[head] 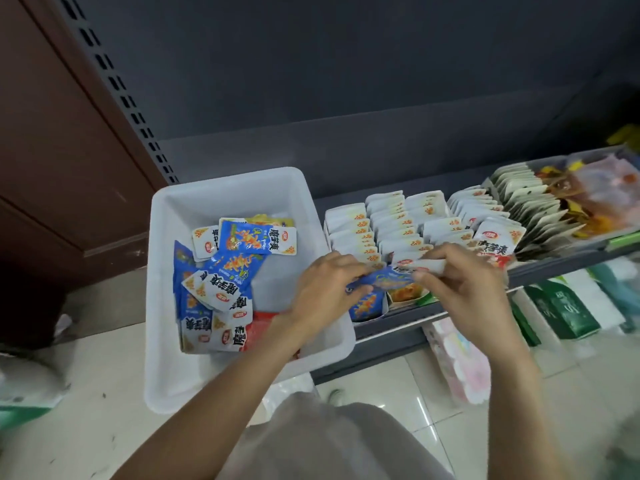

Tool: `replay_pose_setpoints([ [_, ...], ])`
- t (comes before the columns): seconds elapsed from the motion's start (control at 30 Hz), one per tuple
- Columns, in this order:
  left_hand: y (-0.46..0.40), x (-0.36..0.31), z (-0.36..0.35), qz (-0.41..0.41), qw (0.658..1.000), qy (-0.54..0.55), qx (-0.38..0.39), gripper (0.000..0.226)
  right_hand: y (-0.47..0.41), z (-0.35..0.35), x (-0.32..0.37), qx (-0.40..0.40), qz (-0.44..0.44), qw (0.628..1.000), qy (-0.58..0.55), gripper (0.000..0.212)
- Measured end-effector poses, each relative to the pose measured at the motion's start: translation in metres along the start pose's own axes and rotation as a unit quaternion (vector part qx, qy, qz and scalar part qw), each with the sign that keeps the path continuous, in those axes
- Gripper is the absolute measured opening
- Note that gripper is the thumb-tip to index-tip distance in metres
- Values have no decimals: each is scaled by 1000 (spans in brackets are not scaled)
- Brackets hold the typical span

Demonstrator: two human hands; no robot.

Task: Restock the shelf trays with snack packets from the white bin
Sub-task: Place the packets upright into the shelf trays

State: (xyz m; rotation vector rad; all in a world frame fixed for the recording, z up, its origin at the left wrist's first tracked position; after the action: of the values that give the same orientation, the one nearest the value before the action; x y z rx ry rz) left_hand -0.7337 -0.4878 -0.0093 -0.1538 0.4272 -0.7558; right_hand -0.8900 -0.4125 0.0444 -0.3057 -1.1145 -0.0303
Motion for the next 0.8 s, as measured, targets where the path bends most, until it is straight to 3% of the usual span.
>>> replay_pose_setpoints([
  [0.27, -2, 6, -11, -2, 996, -81, 25, 25, -10, -60, -29, 98, 40, 977, 187, 19],
  [0.37, 4, 8, -17, 0, 995, -103, 11, 25, -6, -75, -38, 84, 46, 967, 237, 23],
  [0.5, 17, 22, -1, 22, 997, -37, -70, 21, -8, -80, -36, 47, 42, 949, 307, 26],
  [0.6, 37, 48, 26, 67, 989, -18, -127, 26, -10, -68, -10, 4, 78, 951, 300, 32],
  [0.7, 64, 88, 53, 152, 970, -33, -189, 24, -20, -66, 34, -38, 142, 960, 237, 18],
  [0.8, 77, 132, 53, 229, 965, -80, -105, 22, -46, -112, 53, 11, 181, 970, 161, 9],
])
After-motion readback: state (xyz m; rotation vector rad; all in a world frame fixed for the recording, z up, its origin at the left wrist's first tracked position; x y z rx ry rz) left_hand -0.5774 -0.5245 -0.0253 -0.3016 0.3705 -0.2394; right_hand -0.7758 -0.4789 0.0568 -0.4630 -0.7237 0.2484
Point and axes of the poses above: each hand's wrist, its own y-axis away from the middle knuckle, its own z-axis out of the back of the hand, x = y × z, the point moved 6 cm from there along -y, towards the middle knuckle, and after that the axes turned 15 degrees about -y, right-handed, at the moved point
